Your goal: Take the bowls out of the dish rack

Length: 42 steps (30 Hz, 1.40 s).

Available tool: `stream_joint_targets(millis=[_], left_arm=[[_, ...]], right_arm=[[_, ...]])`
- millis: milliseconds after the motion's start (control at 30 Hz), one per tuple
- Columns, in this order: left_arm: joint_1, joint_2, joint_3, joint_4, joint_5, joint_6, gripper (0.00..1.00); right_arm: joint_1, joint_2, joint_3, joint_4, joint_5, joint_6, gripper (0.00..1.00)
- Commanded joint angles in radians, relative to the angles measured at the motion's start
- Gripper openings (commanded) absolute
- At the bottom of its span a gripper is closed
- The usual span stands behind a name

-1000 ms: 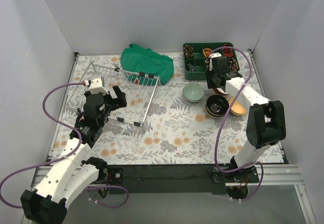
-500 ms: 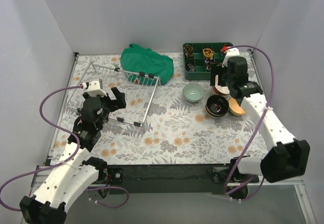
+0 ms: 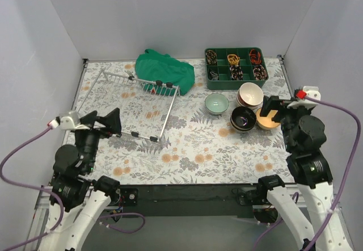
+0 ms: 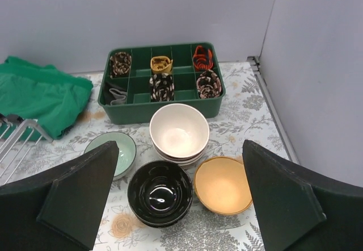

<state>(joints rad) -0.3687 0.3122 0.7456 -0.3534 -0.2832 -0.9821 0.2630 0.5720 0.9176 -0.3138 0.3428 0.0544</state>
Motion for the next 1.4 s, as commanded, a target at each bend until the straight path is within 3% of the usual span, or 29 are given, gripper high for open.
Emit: stream_joint_targets(millis=[0,267,400,667,1367], left_arm=[[-0.003,-0.129,0.028,-0.117,-0.071,-0.026,0.98],[-0.001,-0.381,-0.069,-0.110,-0.137,-0.023,0.98],[-0.003,-0.404,-0.120,-0.107,-0.137,-0.032,0.98],[-0.003,-0.415,-0.209,-0.058,-0.060,-0.033,0.98],[0.017,-0.415,-0.265,-0.006,-0.090,-0.004,0.98]], right_arm=[[-0.002,-0.160,-0.098,-0.001,0.035,-0.019,0.99],[-0.002,-0.492,-0.302,-0.005,0.021,-0.042,0.98],[-0.002,-0.593,-0.364,0.002,-0.016,-0.051,0.99],[-0.001,-0.665,-0.428,0.033,-0.051,-0.051,0.99],[-0.001,-0.690,-0.442,0.050,-0.025,-0.051,0.99]])
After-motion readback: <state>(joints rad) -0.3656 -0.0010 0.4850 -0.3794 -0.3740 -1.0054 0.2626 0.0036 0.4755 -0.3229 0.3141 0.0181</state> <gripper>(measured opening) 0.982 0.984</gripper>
